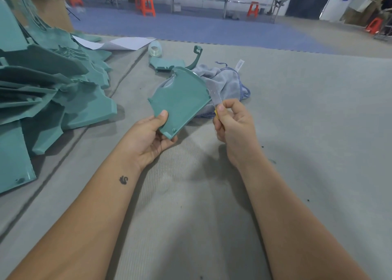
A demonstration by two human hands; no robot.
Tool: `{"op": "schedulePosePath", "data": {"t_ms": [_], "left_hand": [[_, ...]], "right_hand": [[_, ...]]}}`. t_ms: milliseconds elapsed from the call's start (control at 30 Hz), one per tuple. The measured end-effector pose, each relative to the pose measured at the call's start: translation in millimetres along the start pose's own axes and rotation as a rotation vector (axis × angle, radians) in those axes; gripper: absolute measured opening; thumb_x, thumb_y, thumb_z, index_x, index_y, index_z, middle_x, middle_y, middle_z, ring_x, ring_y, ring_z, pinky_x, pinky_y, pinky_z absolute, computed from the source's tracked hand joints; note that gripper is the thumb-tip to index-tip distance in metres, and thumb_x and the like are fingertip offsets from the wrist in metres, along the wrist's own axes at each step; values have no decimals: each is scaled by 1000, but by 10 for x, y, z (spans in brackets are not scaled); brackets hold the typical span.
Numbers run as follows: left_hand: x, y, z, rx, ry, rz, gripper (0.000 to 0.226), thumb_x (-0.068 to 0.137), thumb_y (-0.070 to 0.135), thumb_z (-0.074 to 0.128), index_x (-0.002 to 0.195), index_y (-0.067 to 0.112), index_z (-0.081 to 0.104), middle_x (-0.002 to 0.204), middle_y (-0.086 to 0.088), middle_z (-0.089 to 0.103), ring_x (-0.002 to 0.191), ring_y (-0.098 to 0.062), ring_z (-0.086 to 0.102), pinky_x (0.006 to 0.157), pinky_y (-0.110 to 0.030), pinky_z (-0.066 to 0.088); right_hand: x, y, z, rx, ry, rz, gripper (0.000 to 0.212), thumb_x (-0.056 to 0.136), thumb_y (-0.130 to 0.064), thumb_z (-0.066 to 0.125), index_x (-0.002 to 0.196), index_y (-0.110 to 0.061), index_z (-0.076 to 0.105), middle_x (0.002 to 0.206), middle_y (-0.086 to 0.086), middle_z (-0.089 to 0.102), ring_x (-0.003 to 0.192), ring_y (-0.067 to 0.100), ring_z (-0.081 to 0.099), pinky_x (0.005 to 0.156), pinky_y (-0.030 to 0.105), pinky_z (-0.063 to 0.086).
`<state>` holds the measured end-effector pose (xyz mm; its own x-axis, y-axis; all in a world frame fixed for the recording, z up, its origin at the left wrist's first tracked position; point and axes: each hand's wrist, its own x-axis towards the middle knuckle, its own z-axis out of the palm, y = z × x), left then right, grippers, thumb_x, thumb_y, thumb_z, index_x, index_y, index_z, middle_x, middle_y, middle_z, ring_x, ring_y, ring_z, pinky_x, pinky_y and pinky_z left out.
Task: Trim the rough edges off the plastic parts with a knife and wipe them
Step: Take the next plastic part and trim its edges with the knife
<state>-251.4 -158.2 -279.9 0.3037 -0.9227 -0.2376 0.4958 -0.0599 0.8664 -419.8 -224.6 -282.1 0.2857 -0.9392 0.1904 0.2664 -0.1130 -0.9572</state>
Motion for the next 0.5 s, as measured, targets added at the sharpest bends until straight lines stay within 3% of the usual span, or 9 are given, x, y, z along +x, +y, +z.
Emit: {"op": "schedulePosePath", "data": {"t_ms": [233, 367, 500], "left_hand": [[7, 5, 13, -51, 6, 8, 14, 98, 19, 50, 94, 10, 61, 69, 0, 73, 58, -8, 68, 53, -23, 57], [-2, 15, 11, -85, 5, 2, 16, 99, 19, 49, 93, 10, 61, 69, 0, 72, 57, -8, 68, 53, -22, 57], [-23, 31, 25, -137, -6, -33, 15, 98, 18, 49, 95, 9, 61, 71, -3, 73, 59, -10, 69, 54, -23, 57]], "right_hand": [[-80, 59, 132, -109, -143, -7, 23, 99, -9, 51, 78, -18, 52, 54, 0, 42, 43, 2, 32, 43, 11, 28], [-141, 63, 175, -230, -221, -29, 24, 98, -7, 52, 77, -17, 54, 53, -1, 43, 47, 5, 36, 48, 13, 32], [-132, 13, 157, -16, -203, 14, 20, 97, -8, 52, 79, -17, 53, 53, 1, 46, 42, 5, 31, 41, 15, 26]]}}
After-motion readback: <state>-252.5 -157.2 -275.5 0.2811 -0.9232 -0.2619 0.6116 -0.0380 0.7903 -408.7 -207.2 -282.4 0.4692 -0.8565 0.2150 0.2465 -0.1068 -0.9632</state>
